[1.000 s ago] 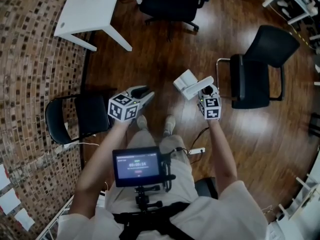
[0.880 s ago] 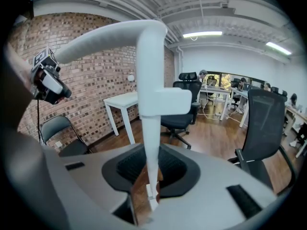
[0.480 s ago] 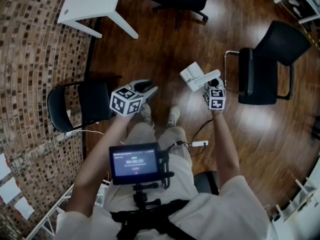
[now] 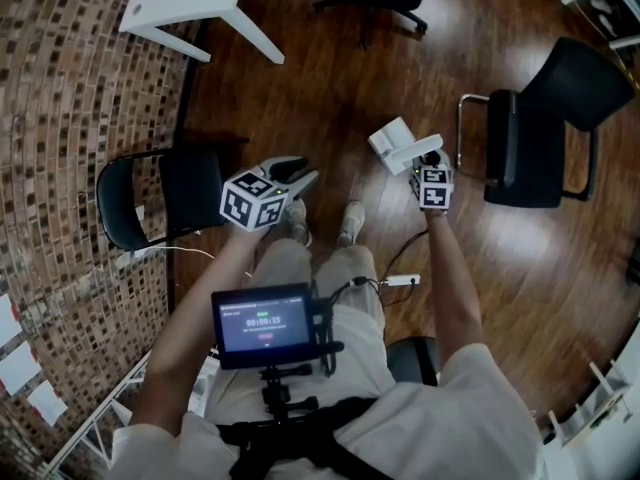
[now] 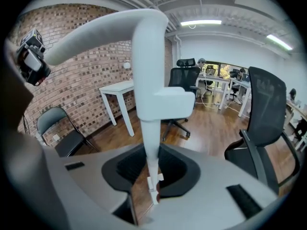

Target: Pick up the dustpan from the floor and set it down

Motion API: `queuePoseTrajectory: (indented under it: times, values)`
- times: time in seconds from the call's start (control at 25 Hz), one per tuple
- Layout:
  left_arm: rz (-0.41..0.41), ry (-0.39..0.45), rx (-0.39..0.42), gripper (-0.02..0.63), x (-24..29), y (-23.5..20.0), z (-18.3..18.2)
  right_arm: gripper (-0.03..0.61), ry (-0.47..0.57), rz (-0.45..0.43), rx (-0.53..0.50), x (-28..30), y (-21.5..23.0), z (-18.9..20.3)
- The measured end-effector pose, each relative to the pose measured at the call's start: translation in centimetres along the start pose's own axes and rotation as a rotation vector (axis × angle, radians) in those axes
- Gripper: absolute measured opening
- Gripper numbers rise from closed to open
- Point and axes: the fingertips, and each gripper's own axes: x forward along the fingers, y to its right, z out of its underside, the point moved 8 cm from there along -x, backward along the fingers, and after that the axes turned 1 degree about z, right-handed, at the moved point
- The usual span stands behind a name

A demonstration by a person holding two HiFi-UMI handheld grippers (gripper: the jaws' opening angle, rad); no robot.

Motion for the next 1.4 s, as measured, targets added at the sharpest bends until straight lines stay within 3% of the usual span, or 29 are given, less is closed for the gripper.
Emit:
queuePoseTrajectory:
  times: [0.4, 0.96, 1.4]
  values:
    - [-0.033, -0.005, -0.029, 0.129, -0.8, -0.3, 1.5, 0.107, -0.022, -0.036, -0.044, 2.4, -0.5, 1.4]
    - [-0.057, 0.008, -0.058, 0.128, -1.7, -0.9, 2.3, 0.107, -0.052, -0.132, -0.231, 4.6, -3.1, 0.4]
    - [-0.072, 0.008, -0.069, 0.129, -1.8, -0.9, 2.7, 0.107, -0.148, -0.172, -0.323, 5.7, -4.5, 3.6]
